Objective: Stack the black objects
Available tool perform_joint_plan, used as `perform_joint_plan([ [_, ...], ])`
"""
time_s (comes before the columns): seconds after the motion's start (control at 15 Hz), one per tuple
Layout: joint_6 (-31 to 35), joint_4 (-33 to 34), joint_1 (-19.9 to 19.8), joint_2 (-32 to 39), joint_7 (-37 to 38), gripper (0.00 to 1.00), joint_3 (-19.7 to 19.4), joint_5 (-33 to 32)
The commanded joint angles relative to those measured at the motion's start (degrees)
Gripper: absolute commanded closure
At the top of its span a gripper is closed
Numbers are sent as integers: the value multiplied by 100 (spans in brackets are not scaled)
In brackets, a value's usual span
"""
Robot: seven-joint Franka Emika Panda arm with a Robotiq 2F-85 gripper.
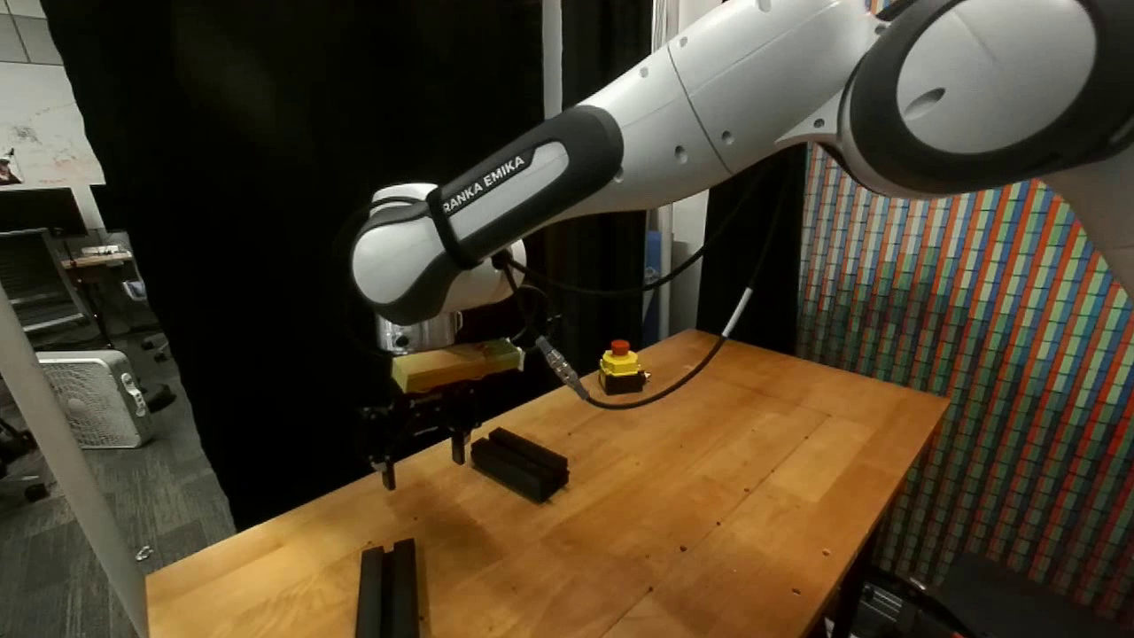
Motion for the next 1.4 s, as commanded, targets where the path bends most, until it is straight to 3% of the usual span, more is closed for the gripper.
perform_joint_plan([
  [0.0, 156, 790, 265, 625, 540, 0, -8, 300],
  [0.53, 679, 1357, 1074, 1359, 2353, 0, -408, 95],
  [0.73, 905, 1403, 1475, 1439, 3238, 0, -762, -220],
  [1.07, 547, 1640, 1989, 1353, 4250, 0, -1179, -905],
  [1.33, 160, 1690, 2206, 1289, 4596, 0, -1353, -1008],
])
